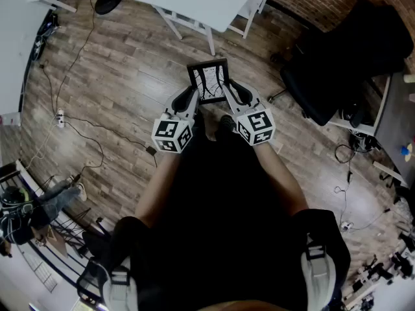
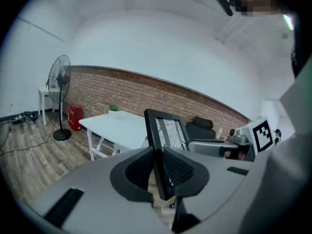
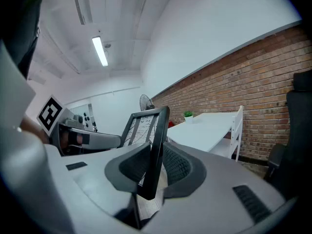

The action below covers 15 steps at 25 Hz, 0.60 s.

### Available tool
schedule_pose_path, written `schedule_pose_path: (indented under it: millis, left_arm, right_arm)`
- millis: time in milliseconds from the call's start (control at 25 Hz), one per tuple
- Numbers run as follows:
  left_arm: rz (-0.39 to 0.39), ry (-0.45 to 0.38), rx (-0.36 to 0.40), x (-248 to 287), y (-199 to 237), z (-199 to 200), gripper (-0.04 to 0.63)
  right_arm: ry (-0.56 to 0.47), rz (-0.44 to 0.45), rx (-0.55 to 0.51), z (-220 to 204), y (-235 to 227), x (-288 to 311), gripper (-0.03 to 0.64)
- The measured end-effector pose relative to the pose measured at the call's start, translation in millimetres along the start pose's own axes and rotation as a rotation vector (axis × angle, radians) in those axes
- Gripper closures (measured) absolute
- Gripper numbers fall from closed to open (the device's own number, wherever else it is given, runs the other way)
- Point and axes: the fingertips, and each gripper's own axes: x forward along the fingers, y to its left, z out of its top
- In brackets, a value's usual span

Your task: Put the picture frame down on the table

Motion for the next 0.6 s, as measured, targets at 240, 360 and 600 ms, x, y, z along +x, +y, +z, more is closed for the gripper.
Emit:
schedule_pose_path:
  millis: [240,360,600]
  left_arm:
    - [0.007,-0.007,-0.01,11,-7,6,0.518]
    - [0.003,-0.013,-0.031,17,-8,10,0.52]
    - [-0.002,-0.017,-0.024,28,-6,15,0.522]
  right_arm:
    - [0.007,0.01,-0.01,7,-14,-1,0.54]
    - [0.005,0.013,-0.014,10,-20,0,0.54]
    - [-0.001,0.009,-0.005,12,-29,4,0.535]
